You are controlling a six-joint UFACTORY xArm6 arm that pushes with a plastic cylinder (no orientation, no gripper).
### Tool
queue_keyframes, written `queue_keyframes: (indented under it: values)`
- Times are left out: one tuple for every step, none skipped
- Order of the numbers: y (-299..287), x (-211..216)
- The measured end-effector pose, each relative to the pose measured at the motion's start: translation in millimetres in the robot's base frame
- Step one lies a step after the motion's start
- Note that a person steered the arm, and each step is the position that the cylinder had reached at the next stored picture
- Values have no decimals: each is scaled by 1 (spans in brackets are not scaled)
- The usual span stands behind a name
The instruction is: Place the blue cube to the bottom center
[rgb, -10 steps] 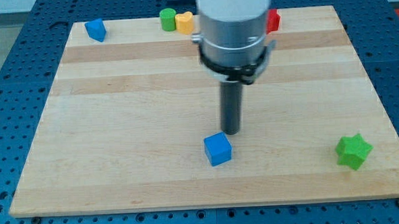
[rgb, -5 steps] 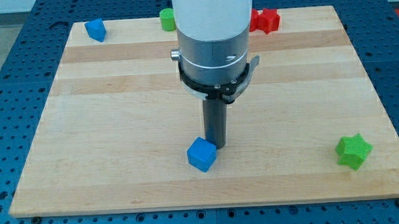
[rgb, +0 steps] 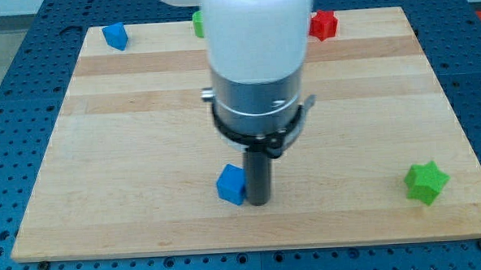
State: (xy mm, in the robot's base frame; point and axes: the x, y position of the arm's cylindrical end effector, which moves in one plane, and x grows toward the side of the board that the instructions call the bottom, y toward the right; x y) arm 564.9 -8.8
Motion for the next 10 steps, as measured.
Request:
queue_keyframes:
  values:
    - [-30, 0]
    - [-12, 3]
    - [26, -26]
    - [13, -65]
    - [-54, -69]
    - [-109, -56]
    - [-116, -48]
    - [-100, -47]
    - [-77, -44]
    - [-50, -38]
